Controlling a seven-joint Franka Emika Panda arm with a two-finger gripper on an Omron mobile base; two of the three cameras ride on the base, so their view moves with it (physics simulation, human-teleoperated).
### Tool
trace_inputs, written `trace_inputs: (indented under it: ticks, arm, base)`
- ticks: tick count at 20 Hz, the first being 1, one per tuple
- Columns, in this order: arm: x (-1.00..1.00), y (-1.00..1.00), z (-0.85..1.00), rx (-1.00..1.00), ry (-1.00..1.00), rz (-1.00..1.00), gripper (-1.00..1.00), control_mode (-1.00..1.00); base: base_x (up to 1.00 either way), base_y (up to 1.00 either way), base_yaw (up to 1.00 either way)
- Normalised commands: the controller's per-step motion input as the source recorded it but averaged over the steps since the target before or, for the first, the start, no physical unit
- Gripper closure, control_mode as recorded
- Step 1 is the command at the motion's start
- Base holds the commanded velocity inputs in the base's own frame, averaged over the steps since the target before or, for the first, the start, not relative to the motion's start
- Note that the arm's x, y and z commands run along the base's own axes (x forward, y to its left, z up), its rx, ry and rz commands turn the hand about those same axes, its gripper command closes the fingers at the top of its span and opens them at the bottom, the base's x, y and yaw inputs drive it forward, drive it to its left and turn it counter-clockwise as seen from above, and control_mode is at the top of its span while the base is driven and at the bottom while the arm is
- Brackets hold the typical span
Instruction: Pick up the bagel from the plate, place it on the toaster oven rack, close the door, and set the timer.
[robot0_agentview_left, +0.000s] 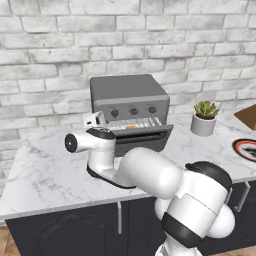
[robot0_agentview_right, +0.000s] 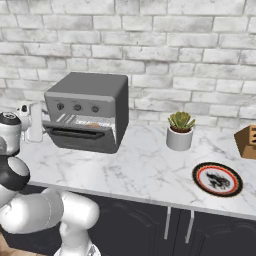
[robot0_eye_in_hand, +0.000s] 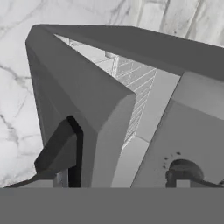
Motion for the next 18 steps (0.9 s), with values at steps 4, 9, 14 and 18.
trace_inputs:
  ticks: [4,9,14,18]
  arm:
    - [0.67,0.05,0.0,-0.03,0.0,0.1,-1.0,-1.0]
    - [0.36,0.13,-0.12,-0.09,0.0,0.12,-1.0,-1.0]
    - [0.15,0.12,-0.24,-0.13,0.0,0.13,-1.0,-1.0]
    - [0.2,0.11,-0.23,-0.13,0.0,0.13,-1.0,-1.0]
  base:
    - [0.0,0.0,0.0]
    - [0.0,0.0,0.0]
    - [0.0,0.0,0.0]
    - [0.0,0.0,0.0]
